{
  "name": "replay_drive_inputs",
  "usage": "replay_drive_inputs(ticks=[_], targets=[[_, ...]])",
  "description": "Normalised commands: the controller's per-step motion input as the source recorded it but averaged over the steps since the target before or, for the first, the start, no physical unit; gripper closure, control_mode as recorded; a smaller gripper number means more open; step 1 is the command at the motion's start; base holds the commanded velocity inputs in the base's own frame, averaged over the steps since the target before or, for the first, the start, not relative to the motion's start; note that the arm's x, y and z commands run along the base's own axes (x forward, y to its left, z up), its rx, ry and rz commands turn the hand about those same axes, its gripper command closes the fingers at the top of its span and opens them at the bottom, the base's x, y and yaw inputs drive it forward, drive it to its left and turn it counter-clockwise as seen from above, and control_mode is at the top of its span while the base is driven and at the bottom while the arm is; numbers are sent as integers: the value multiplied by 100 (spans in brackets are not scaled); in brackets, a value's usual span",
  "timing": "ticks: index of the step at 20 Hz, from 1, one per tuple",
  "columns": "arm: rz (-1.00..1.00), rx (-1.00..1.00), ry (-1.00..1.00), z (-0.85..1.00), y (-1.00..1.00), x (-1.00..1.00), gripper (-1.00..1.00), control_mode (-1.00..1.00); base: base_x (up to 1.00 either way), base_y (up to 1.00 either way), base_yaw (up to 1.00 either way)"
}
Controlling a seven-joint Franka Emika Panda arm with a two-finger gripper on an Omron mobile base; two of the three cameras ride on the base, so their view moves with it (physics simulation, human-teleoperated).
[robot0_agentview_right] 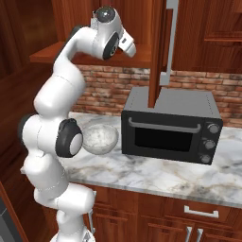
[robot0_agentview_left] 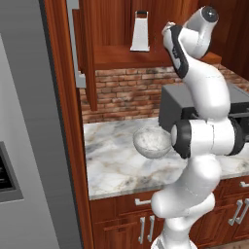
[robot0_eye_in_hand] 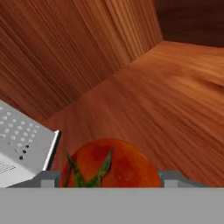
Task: Pick the tomato from the cabinet and place it in the bowl. Then pick the bowl and place it in the sink. Then turn on the sink facuet.
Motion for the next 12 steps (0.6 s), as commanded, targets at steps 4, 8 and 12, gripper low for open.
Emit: replay_drive_inputs(ticks=[4,8,12], targets=[[9,-2,-16,-31,13,-100,100,-100,0,0,0],[7,-6,-6,-17,31,-100,100,-100,0,0,0],[4,-6,-3,0,26,-100,100,-100,0,0,0]])
